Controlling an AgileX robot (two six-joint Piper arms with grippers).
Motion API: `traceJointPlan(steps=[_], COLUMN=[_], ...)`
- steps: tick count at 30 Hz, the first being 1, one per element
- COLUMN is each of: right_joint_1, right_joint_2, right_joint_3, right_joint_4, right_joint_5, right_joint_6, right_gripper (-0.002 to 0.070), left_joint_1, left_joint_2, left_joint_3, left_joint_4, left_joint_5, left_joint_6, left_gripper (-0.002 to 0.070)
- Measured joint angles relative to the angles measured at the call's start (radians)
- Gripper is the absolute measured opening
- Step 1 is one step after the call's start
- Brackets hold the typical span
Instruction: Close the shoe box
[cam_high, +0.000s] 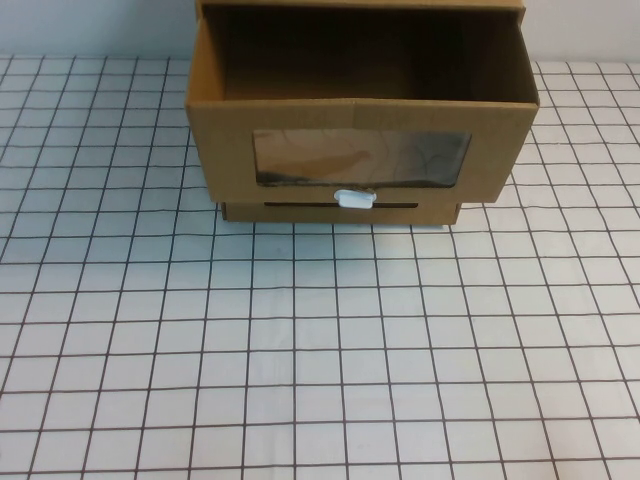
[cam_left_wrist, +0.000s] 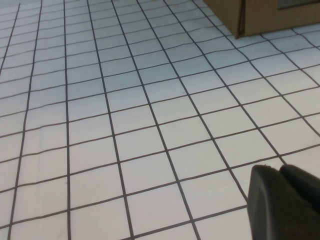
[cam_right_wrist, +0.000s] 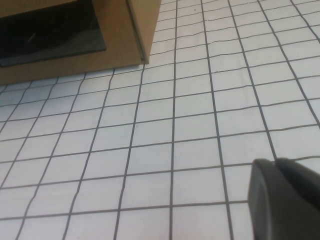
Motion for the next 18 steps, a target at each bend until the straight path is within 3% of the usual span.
traceJointPlan(steps=[11,14,18], right_joint_1=[0.000,0.000,0.000], right_joint_2=[0.000,0.000,0.000], right_joint_3=[0.000,0.000,0.000], right_joint_4=[0.061,0.068,0.072], right_joint_5=[-0.065,-0.249,-0.549], right_joint_6=[0.000,0.000,0.002], right_gripper=[-0.0017,-0.0017,-0.0017], left_joint_1=[0.000,0.000,0.000], left_joint_2=[0.000,0.000,0.000], left_joint_3=[0.000,0.000,0.000], left_joint_4=[0.000,-0.006,-0.046], left_joint_5=[-0.027,-0.192,-0.587], left_joint_6=[0.000,0.000,-0.010], left_gripper=[-0.0002,-0.0002,-0.0002])
